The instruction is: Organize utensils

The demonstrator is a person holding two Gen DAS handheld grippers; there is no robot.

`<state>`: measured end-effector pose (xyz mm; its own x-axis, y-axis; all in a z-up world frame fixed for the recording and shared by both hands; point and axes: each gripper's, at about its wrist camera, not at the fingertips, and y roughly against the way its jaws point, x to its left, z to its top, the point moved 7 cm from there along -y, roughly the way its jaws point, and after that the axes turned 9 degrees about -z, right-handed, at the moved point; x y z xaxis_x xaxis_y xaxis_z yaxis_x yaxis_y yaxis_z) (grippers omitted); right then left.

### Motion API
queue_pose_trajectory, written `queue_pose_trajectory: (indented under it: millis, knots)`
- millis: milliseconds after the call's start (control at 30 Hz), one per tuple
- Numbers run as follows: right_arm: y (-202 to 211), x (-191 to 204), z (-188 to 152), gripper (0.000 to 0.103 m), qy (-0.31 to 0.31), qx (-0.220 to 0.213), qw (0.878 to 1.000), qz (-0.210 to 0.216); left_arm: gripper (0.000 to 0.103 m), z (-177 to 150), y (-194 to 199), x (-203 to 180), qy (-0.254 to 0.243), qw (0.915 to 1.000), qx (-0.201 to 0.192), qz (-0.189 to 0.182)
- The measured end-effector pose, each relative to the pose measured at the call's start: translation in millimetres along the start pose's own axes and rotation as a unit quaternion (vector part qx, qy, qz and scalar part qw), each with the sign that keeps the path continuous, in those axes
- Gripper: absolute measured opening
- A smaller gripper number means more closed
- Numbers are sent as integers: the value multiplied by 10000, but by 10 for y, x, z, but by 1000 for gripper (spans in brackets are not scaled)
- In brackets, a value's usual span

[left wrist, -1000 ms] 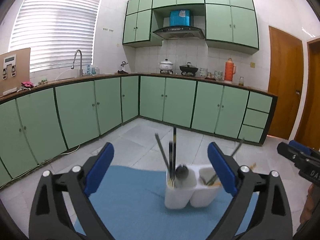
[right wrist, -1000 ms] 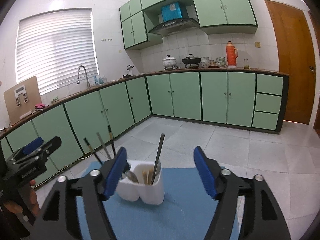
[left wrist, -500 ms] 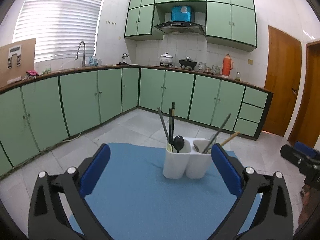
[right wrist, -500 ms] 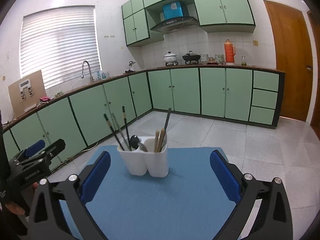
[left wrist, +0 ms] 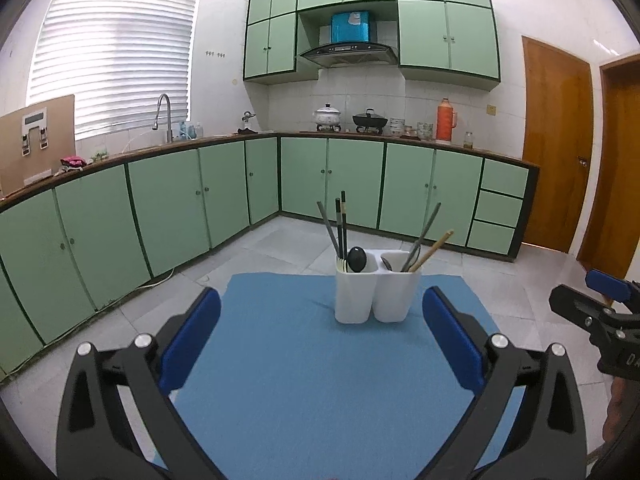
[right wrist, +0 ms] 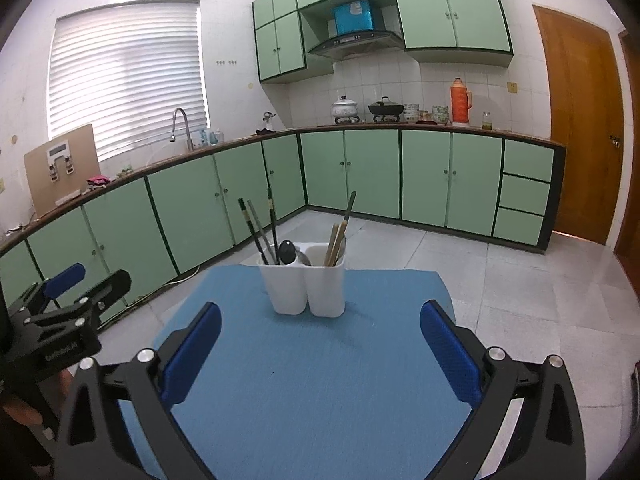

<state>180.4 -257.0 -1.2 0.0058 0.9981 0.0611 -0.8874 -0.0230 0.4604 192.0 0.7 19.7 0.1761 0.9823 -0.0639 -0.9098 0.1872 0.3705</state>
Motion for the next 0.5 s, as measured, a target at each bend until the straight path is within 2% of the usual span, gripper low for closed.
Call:
queue_pose_trajectory:
  millis: [500]
  knots:
    - [401, 98, 33, 98, 76, -105, 9999, 3, 98, -8, 385, -169, -197, 9997, -8, -118]
